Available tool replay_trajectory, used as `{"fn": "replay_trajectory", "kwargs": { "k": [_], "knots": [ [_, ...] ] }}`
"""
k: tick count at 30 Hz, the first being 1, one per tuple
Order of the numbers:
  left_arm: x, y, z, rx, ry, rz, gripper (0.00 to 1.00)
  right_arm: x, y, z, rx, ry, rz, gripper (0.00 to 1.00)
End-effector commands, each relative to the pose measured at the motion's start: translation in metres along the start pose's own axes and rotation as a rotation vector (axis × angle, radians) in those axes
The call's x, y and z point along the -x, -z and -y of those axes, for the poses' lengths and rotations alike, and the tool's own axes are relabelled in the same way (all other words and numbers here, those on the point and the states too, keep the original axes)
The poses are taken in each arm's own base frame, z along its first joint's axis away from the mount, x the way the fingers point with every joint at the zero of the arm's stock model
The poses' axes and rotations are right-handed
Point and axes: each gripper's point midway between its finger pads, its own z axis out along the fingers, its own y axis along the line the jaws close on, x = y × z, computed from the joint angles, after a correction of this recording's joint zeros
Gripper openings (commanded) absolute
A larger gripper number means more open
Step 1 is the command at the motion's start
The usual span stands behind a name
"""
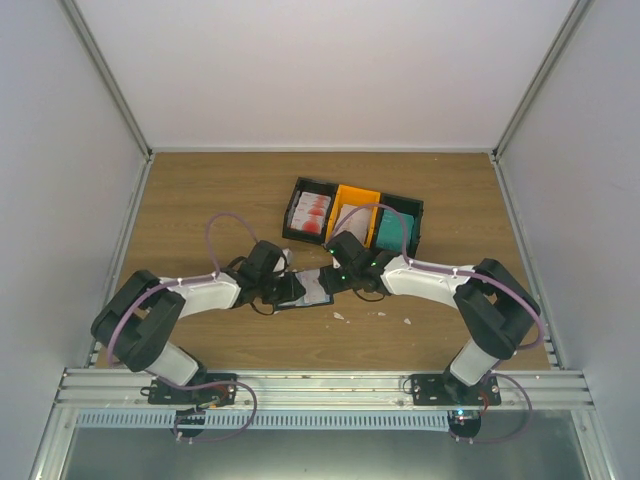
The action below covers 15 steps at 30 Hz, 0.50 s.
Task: Put the credit cards into the card holder
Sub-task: Insert the credit card into the card holder.
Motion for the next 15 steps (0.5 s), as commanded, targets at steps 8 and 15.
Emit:
{"fn": "replay_trajectory", "kwargs": {
  "k": [8,15],
  "knots": [
    [-0.001,-0.018,-0.009,0.023,-0.013,-0.019,0.05,0.003,-0.003,-0.012,0.071,0.006,-0.004,0.39],
    [-0.008,-0.019,-0.027,0.088,0.003,-0.021,0.00,-0.001,-0.007,-0.017,0.112,-0.005,-0.031,0.37]
  ]
}}
